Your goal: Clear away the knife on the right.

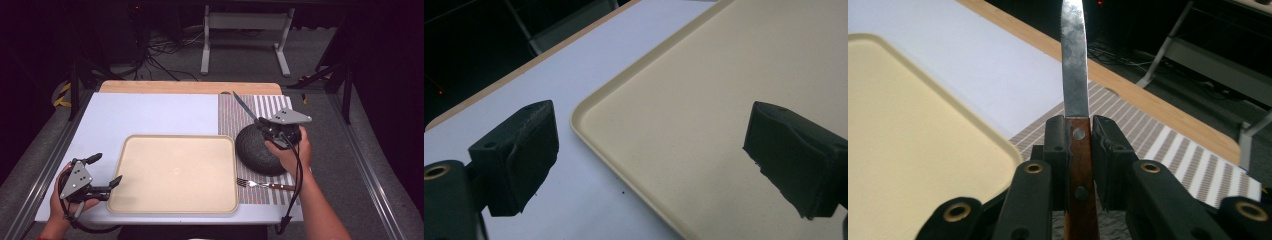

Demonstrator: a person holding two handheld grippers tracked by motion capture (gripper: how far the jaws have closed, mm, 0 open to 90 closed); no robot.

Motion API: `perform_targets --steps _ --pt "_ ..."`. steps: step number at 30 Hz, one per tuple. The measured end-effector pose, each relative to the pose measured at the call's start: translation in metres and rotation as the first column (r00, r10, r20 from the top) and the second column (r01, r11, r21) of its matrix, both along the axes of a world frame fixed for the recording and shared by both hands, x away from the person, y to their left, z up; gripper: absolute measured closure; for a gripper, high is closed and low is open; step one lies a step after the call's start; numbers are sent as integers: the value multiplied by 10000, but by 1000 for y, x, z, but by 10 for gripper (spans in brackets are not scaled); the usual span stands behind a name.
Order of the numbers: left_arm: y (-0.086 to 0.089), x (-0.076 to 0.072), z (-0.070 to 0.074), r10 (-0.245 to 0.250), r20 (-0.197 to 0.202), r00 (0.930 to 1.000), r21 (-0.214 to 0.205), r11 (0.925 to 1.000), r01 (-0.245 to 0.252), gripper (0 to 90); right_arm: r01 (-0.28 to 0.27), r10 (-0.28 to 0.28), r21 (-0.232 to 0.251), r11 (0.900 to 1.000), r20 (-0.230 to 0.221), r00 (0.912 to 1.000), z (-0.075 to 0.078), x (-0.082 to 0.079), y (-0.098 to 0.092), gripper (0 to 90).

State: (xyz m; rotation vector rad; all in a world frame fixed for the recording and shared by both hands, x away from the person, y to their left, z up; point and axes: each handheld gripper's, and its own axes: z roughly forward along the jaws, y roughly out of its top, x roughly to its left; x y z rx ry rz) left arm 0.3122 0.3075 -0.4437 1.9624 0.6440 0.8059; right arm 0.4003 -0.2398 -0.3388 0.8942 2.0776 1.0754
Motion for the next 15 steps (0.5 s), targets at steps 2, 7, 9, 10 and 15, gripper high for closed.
perform_targets --steps 2,7,9,10,15 --pt "0 0 0 -29 -34 10000 -12 10000 29 83 -101 101 36 9999 -58 9999 -1 -3 2 782" --pt "0 -1 0 -12 -41 10000 45 10000 12 81 -707 708 60 9975 -330 9969 -10 -22 19 781" --pt "0 -1 -1 -24 -5 10000 23 10000 24 80 -941 945 94 9955 -513 9942 -15 -28 27 781" --pt "0 -1 0 -25 -14 10000 18 10000 25 80 -1047 1049 59 9945 -581 9928 -17 -31 30 781" --pt "0 -1 -1 -14 -1 10000 38 10000 14 80 -1505 1494 -22 9886 -1027 9834 -28 -41 49 781"
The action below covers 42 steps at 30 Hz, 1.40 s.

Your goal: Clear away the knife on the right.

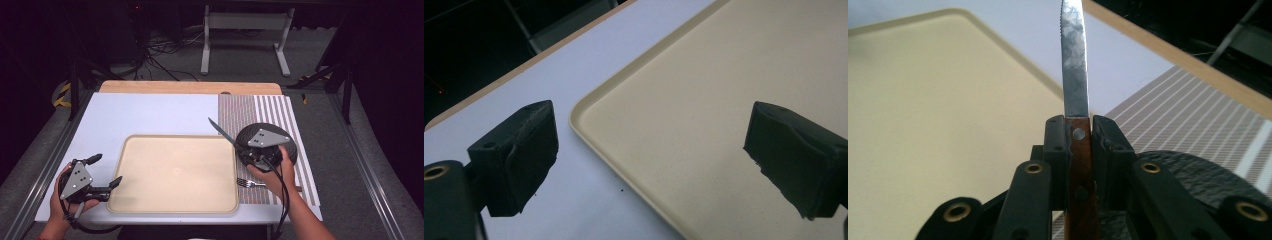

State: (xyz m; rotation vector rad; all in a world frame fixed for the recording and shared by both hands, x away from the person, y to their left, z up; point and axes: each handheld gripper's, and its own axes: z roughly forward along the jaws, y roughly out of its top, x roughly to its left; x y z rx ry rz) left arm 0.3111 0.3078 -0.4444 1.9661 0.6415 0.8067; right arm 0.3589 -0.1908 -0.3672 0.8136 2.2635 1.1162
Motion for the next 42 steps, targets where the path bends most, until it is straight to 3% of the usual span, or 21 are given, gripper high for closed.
perform_targets --steps 7,14,21,25,27,38,41,42 --pt "0 0 0 -43 -46 10000 15 10000 43 80 -558 558 16 9984 -574 9968 -13 -8 21 781" --pt "0 0 -1 -65 -67 10000 7 10000 65 80 -1178 1141 -263 9927 -1124 9871 -32 -12 47 781" --pt "-1 0 -1 -96 -72 9999 86 9999 97 81 -1599 1491 -483 9860 -1765 9729 -50 -16 65 781" --pt "-2 -1 0 -94 -39 9999 77 9999 94 80 -1750 1576 -798 9813 -1883 9694 -59 -19 74 781" --pt "-2 -1 0 -103 13 9999 131 9999 103 81 -1929 1695 -926 9768 -2153 9617 -66 -20 80 781" --pt "-3 -1 -1 -156 -66 9999 122 9998 156 81 -2221 1887 -1226 9673 -2374 9529 -81 -21 85 779" --pt "-3 -1 -2 -152 -86 9998 119 9998 153 81 -2153 1825 -1199 9692 -2380 9540 -82 -22 85 777" --pt "-3 -1 -2 -162 -80 9998 135 9998 163 81 -2129 1816 -1142 9704 -2364 9545 -82 -22 85 734"
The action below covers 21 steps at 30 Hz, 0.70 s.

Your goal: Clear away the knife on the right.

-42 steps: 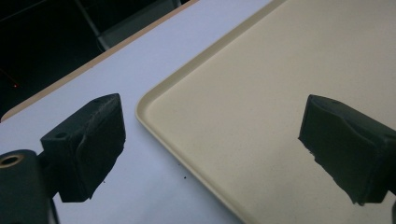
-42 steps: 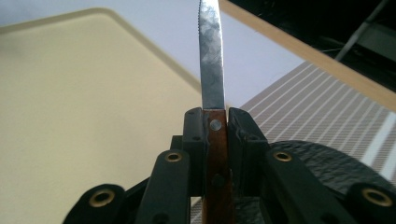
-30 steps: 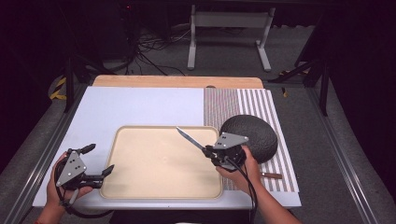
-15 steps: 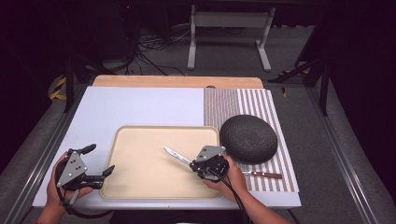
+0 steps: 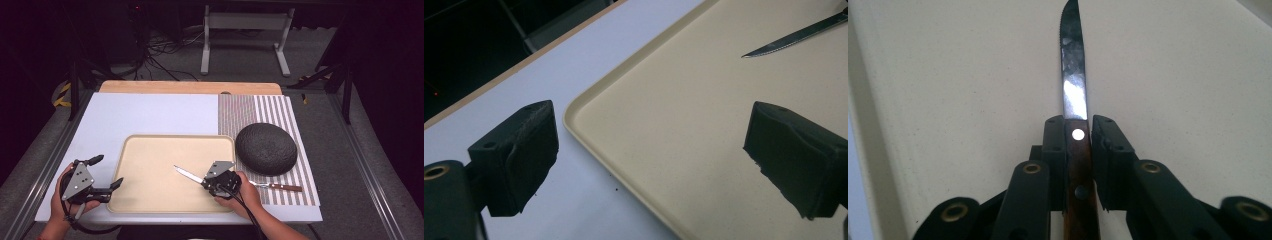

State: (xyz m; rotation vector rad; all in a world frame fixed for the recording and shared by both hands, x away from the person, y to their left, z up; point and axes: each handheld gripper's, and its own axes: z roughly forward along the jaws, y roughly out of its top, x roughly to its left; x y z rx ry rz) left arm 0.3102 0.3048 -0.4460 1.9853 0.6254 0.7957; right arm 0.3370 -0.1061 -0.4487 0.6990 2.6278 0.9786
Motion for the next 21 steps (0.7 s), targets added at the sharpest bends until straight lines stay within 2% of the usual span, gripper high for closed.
perform_targets --steps 1,2,5,7,8,10,12,16,19,21 --pt "0 0 0 1 16 10000 59 10000 -1 82 36 -36 36 10000 7 10000 0 0 0 668" --pt "0 1 0 -7 -1 10000 66 10000 7 81 96 -96 30 9999 -42 9999 1 0 -1 640" --pt "-1 1 -1 67 -25 10000 76 9999 -67 84 -32 30 179 9998 148 9999 4 -1 -3 640" --pt "-1 1 0 122 -20 9999 61 9999 -122 89 -141 124 335 9993 502 9987 9 -1 -4 720" --pt "-1 1 0 132 -54 9999 58 9999 -132 92 -326 301 380 9987 662 9974 13 -1 -4 816" --pt "-1 1 0 131 -32 9999 57 9999 -131 93 -749 727 224 9969 871 9935 15 -1 0 900" --pt "-1 2 0 138 -32 9999 64 9999 -138 93 -1154 1139 131 9932 827 9900 14 -1 6 900" --pt "-2 2 -1 117 -96 9999 99 9999 -116 93 -1632 1653 -346 9860 710 9837 7 -2 18 900" --pt "-2 2 -1 125 -70 9999 102 9999 -124 93 -1613 1676 -818 9835 765 9829 0 -2 24 900" --pt "-2 1 0 119 -74 9999 92 9999 -119 93 -1537 1590 -747 9853 702 9848 -1 -1 23 900"
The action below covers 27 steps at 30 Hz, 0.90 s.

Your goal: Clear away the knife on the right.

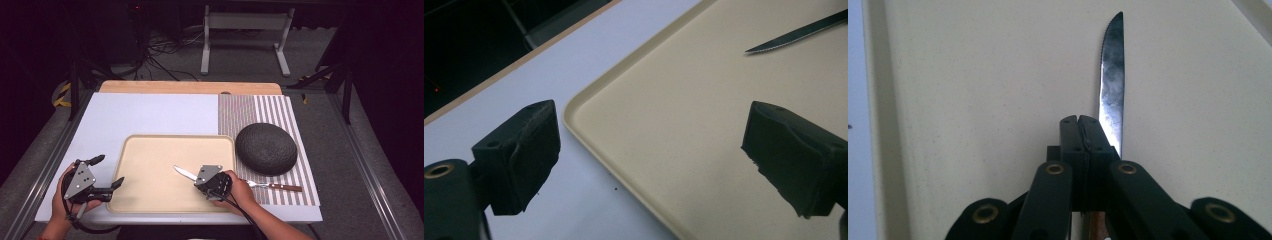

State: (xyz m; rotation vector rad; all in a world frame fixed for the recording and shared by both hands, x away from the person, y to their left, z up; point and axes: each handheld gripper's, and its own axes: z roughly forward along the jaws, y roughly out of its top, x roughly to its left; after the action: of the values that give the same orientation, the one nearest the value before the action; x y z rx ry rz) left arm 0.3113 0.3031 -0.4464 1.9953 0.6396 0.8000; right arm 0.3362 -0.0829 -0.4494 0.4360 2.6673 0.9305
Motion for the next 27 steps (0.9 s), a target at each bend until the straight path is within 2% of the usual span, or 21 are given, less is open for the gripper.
perform_targets --steps 3,19,27 --pt "0 0 0 3 -19 10000 7 10000 -3 93 83 -83 -70 9999 112 9999 0 1 -1 900" --pt "-1 1 0 72 -95 9999 70 9999 -71 94 819 -818 102 9966 -101 9966 0 4 -18 900" --pt "-2 1 -1 74 -143 9999 31 10000 -74 94 948 -946 179 9953 -119 9954 0 7 -16 900"
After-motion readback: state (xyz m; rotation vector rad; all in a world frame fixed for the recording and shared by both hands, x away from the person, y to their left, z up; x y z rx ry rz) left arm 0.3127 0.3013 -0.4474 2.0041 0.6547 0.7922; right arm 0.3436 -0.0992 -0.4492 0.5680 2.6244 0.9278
